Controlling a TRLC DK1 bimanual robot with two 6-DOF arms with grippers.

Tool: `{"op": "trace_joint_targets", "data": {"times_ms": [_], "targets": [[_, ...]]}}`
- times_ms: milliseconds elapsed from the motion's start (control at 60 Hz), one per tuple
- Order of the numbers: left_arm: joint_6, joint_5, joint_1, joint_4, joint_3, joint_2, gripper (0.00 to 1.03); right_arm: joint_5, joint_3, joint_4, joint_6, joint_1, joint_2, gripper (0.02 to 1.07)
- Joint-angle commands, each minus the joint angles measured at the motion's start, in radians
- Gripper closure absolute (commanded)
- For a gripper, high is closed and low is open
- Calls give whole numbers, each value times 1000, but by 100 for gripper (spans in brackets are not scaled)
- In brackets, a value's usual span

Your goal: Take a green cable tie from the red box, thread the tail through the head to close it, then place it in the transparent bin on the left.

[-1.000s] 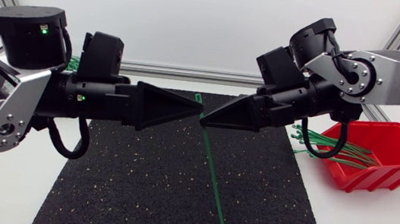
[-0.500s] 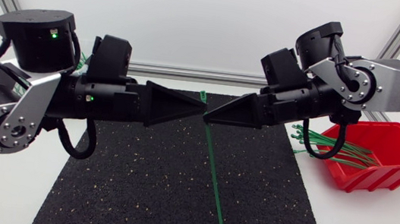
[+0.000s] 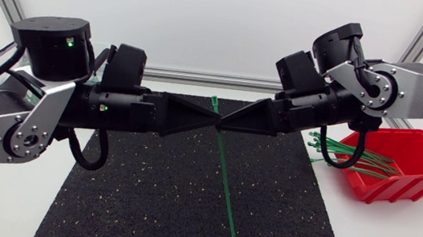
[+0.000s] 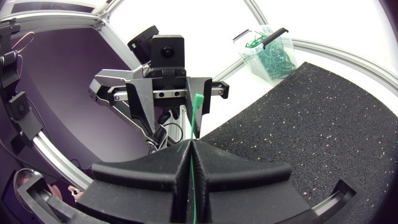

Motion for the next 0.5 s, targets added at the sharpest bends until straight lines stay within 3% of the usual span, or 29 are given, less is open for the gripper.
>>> {"op": "trace_joint_targets", "data": {"times_ms": [0,483], "targets": [[-27,12,-6,17,29,18,67,-12,-29,13,24,3,-18,101],[-30,-7,10,18,40,31,85,-9,-47,30,31,15,-44,101]]}}
